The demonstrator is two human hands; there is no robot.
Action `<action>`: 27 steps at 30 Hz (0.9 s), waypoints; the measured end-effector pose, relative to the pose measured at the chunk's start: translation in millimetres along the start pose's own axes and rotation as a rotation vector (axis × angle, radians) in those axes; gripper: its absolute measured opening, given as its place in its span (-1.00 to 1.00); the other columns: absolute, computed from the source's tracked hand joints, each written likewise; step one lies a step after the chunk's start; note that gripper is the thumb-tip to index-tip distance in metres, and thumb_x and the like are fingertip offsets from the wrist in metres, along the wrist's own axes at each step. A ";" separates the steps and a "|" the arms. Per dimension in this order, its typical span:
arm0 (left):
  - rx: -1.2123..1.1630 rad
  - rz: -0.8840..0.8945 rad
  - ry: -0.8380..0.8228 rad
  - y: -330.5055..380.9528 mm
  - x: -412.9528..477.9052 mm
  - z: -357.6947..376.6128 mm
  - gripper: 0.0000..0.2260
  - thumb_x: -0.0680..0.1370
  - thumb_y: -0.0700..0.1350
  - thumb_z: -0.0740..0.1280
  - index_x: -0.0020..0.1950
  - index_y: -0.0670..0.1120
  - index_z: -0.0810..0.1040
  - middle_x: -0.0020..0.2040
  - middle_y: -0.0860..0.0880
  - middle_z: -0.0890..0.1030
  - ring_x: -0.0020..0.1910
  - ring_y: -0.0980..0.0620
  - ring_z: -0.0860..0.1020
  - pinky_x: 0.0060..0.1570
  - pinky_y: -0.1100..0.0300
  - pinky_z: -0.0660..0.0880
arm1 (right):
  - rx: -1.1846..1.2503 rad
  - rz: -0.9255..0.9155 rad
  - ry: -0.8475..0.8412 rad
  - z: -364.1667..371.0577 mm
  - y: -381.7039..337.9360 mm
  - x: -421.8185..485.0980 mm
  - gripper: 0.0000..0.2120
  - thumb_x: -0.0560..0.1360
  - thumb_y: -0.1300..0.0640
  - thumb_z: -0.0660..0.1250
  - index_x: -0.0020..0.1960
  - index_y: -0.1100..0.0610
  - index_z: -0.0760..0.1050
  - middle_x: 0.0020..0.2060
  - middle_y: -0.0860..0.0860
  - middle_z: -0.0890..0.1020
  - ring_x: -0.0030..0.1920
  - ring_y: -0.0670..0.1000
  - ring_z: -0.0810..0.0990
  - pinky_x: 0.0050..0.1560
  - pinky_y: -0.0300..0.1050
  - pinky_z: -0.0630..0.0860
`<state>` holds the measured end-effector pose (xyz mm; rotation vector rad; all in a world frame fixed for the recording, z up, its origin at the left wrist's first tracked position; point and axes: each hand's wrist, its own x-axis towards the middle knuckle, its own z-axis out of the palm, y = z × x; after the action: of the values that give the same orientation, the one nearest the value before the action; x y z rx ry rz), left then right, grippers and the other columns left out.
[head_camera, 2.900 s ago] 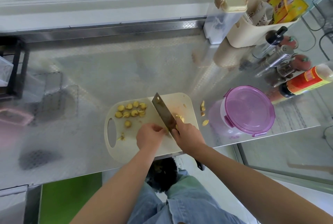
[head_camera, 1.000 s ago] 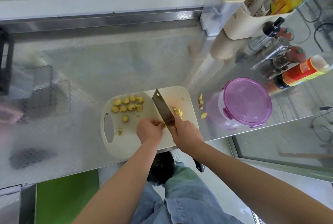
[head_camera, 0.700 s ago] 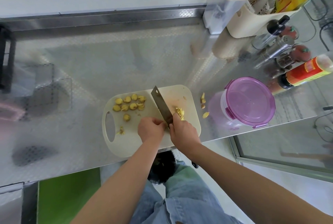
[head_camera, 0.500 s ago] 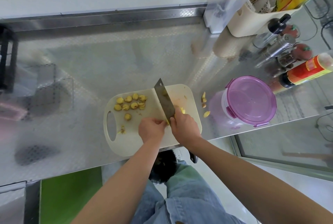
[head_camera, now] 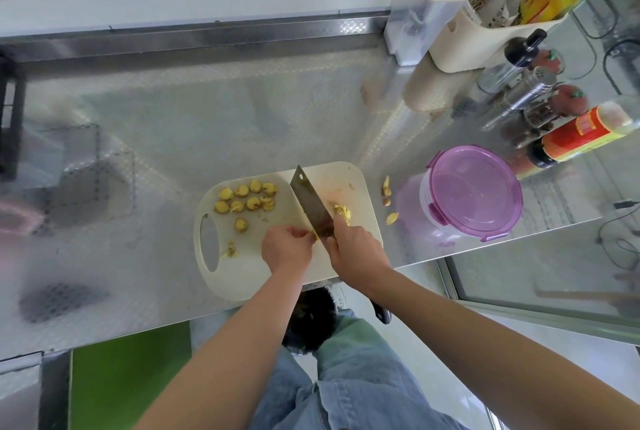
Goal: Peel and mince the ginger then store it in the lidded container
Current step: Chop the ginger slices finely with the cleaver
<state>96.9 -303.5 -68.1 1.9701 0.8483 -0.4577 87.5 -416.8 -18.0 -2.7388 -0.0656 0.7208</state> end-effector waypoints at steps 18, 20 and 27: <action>-0.044 -0.037 -0.034 -1.0 3.1 -1.3 -0.93 0.39 -0.10 0.49 -0.29 -0.03 0.65 -0.28 -0.03 0.68 -0.22 -0.03 0.66 -0.10 0.10 0.60 | 0.053 0.005 0.067 12.0 4.2 5.7 -0.70 0.64 0.07 0.04 0.32 0.17 0.26 -0.28 0.06 0.48 -0.27 0.14 0.49 -0.27 -0.02 0.43; -0.062 -0.045 -0.022 -1.9 4.0 -0.9 -0.85 0.39 -0.10 0.51 -0.35 0.00 0.59 -0.31 -0.03 0.67 -0.24 -0.04 0.66 -0.08 0.04 0.61 | 0.056 -0.009 0.072 9.5 6.4 2.8 -0.67 0.64 0.08 0.04 0.36 0.17 0.24 -0.30 0.05 0.47 -0.30 0.12 0.46 -0.29 -0.04 0.38; -0.080 -0.036 -0.011 -1.9 0.8 -0.8 -0.89 0.39 -0.11 0.49 -0.33 0.02 0.63 -0.31 -0.02 0.68 -0.24 -0.03 0.66 -0.07 0.04 0.61 | 0.066 -0.024 0.050 6.2 2.1 -6.0 -0.72 0.64 0.06 0.07 0.30 0.16 0.27 -0.28 0.04 0.46 -0.30 0.10 0.43 -0.28 -0.10 0.31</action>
<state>96.1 -301.9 -69.3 1.8799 0.8831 -0.4485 79.2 -417.8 -20.8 -2.6870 -0.0621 0.6360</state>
